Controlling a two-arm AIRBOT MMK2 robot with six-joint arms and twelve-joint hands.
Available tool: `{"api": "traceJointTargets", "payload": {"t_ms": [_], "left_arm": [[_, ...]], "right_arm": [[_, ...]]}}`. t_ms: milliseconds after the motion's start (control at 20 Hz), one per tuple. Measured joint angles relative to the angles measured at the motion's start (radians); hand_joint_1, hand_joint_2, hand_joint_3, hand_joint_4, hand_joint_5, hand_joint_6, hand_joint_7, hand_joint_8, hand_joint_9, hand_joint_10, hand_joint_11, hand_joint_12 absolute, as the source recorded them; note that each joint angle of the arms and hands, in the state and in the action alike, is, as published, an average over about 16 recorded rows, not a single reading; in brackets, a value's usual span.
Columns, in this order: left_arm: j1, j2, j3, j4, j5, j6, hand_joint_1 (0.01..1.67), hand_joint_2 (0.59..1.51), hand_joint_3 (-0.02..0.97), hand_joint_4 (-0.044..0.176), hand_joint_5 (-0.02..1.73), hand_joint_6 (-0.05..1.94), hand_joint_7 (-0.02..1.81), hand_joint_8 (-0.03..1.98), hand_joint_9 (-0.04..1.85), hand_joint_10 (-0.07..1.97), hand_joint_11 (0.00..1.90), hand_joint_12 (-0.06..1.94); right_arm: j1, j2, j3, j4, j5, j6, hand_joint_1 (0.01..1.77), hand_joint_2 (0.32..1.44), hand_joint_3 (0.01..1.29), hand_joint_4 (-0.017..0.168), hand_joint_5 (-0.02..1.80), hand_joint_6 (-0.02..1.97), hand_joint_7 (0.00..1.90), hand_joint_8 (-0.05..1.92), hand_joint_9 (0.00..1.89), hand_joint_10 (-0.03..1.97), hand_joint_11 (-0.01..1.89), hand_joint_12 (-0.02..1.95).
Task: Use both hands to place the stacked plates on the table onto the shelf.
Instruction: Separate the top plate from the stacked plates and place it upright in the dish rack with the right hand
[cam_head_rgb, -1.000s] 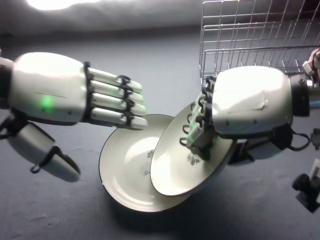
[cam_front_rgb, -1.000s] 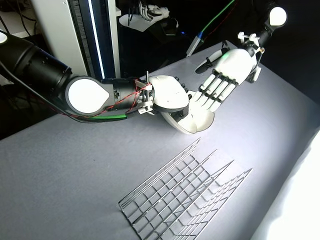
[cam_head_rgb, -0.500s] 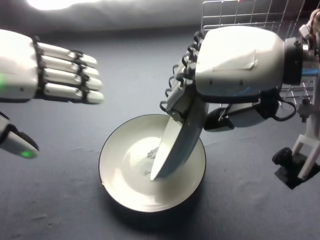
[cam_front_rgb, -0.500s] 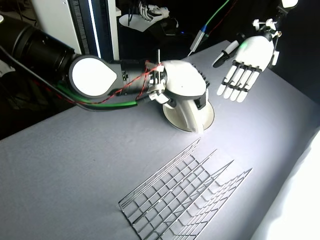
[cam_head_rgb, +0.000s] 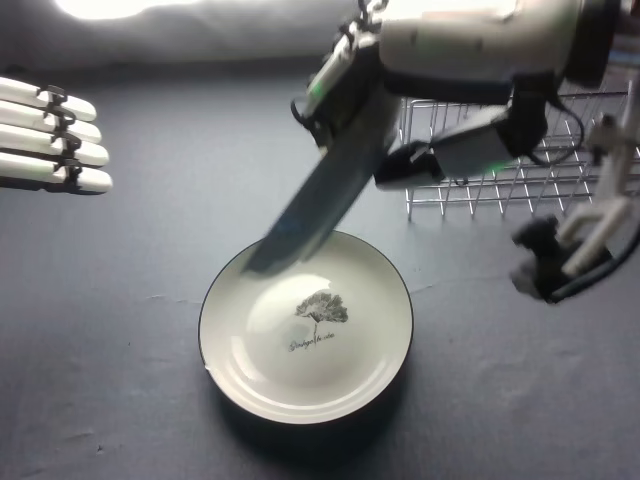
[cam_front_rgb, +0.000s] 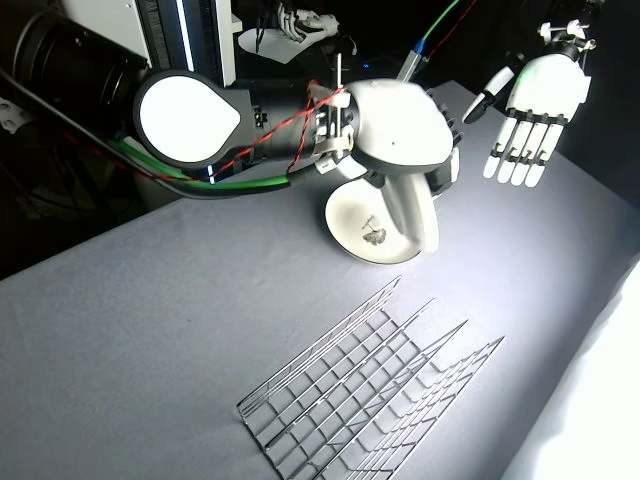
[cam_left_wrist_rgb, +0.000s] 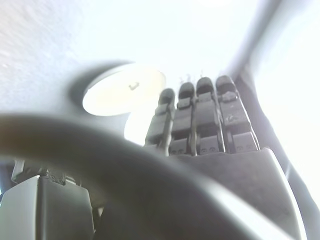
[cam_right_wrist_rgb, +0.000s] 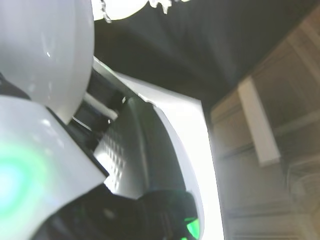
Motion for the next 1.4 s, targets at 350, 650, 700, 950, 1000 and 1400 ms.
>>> {"api": "traceJointTargets", "payload": {"t_ms": [350, 650, 700, 950, 1000, 1400], "left_arm": [[0.0, 0.009, 0.04, 0.027, -0.029, -0.001, 0.01, 1.125, 0.02, -0.002, 0.02, 0.01, 0.01, 0.01, 0.02, 0.0, 0.01, 0.0], [0.0, 0.01, 0.054, 0.036, -0.042, -0.001, 0.01, 1.125, 0.019, -0.002, 0.02, 0.01, 0.02, 0.01, 0.02, 0.0, 0.01, 0.0], [0.0, 0.01, 0.055, 0.037, -0.044, -0.001, 0.01, 1.125, 0.019, -0.002, 0.02, 0.01, 0.02, 0.01, 0.02, 0.0, 0.01, 0.0], [0.0, 0.005, 0.054, 0.038, -0.053, -0.001, 0.02, 1.124, 0.019, -0.002, 0.02, 0.01, 0.02, 0.01, 0.02, 0.0, 0.01, 0.0], [0.0, 0.004, 0.052, 0.038, -0.054, -0.001, 0.02, 1.124, 0.019, -0.003, 0.02, 0.01, 0.02, 0.01, 0.02, 0.0, 0.01, 0.0], [0.0, -0.014, 0.034, 0.042, -0.074, -0.001, 0.02, 1.117, 0.019, -0.003, 0.02, 0.01, 0.02, 0.01, 0.02, 0.0, 0.01, 0.0]], "right_arm": [[0.078, -0.012, 0.008, 0.233, -0.17, 0.012, 1.36, 0.99, 0.01, -0.002, 0.92, 1.07, 1.02, 0.89, 0.9, 1.13, 0.85, 1.19], [0.145, -0.047, 0.052, 0.429, -0.327, 0.018, 1.37, 0.99, 0.01, -0.003, 0.91, 1.08, 1.02, 0.9, 0.89, 1.15, 0.83, 1.2], [0.155, -0.054, 0.062, 0.458, -0.35, 0.02, 1.37, 0.99, 0.01, -0.003, 0.91, 1.08, 1.02, 0.9, 0.89, 1.15, 0.83, 1.2], [0.2, -0.088, 0.111, 0.566, -0.43, 0.029, 1.38, 0.99, 0.01, -0.004, 0.9, 1.07, 1.01, 0.9, 0.89, 1.16, 0.82, 1.22], [0.208, -0.093, 0.12, 0.582, -0.44, 0.031, 1.38, 0.99, 0.01, -0.004, 0.9, 1.06, 1.01, 0.9, 0.89, 1.16, 0.82, 1.23], [0.238, -0.099, 0.156, 0.65, -0.487, 0.046, 1.39, 1.0, 0.01, -0.007, 0.9, 1.05, 0.99, 0.9, 0.9, 1.17, 0.81, 1.25]]}}
